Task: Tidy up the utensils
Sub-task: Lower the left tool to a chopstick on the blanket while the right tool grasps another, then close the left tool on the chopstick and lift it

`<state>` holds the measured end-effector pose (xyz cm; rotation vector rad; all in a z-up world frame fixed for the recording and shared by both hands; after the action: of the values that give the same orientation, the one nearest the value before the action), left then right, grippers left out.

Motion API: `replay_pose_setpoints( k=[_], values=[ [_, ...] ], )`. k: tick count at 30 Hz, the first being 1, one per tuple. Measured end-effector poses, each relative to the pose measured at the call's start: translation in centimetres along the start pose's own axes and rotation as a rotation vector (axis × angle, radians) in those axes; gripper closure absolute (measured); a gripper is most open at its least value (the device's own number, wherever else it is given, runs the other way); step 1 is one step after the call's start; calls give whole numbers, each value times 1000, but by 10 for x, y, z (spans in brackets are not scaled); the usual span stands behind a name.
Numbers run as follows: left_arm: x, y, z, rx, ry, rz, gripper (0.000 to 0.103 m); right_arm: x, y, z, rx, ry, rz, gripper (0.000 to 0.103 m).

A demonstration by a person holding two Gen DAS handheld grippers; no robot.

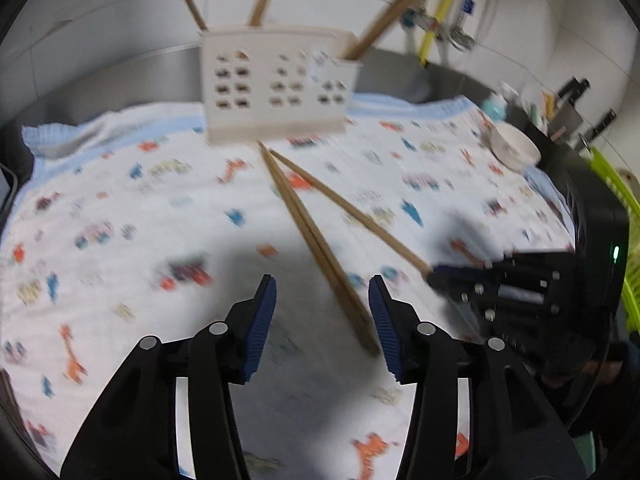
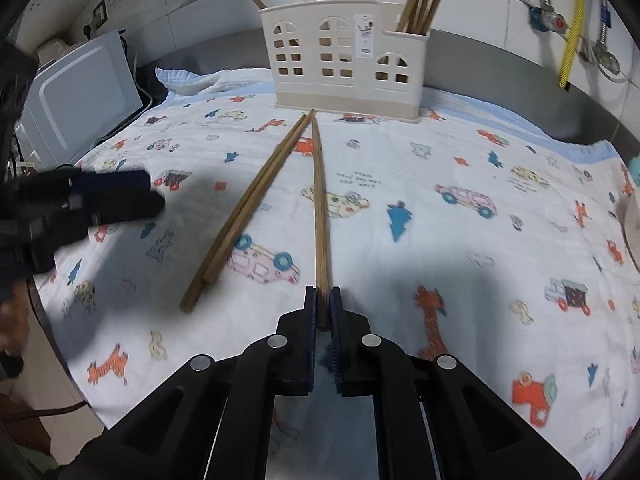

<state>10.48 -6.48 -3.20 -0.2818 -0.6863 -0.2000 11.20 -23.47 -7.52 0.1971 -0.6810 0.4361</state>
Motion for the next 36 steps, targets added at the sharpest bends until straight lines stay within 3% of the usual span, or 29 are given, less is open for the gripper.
replay_pose_setpoints(
  k=[10,13,15,19,22,24,29,36],
  values=[
    [-27,-23,-26,63,63,-75,52,-17,-3,12,8,4,-11,96],
    [-30,-24,-31,126,63,-108,50,-18,-4,12,7,3,-11,96],
    [-31,-22,-30,135,56,-110,50,-18,-4,12,8,3,-12,96],
    [-30,-10,-25,223,38,-122,50,-17,-4,12,7,2,-13,96],
    [-26,12,-22,259,36,-61,50,-17,-3,12,6,-2,-15,96],
    [-25,22,-21,257,34,-20,52,-15,-2,11,10,-6,-19,96],
    [-23,17,-20,154,16,14,57,-11,-2,6,15,-14,-38,96],
    [-16,17,-34,140,14,18,80,-6,-3,2,20,-20,-54,96]
  ],
)
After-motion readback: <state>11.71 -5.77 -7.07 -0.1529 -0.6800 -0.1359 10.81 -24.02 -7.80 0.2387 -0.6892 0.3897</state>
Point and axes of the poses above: each gripper's, at about its wrist camera, not at the fingertips, and z roughly against the way its jaws point, y to its left, x to its top, the point moved 1 cm from there along -z, roughly the way its jaws point, and after that the axes turned 2 degrees about z, right-handed, at the moved point
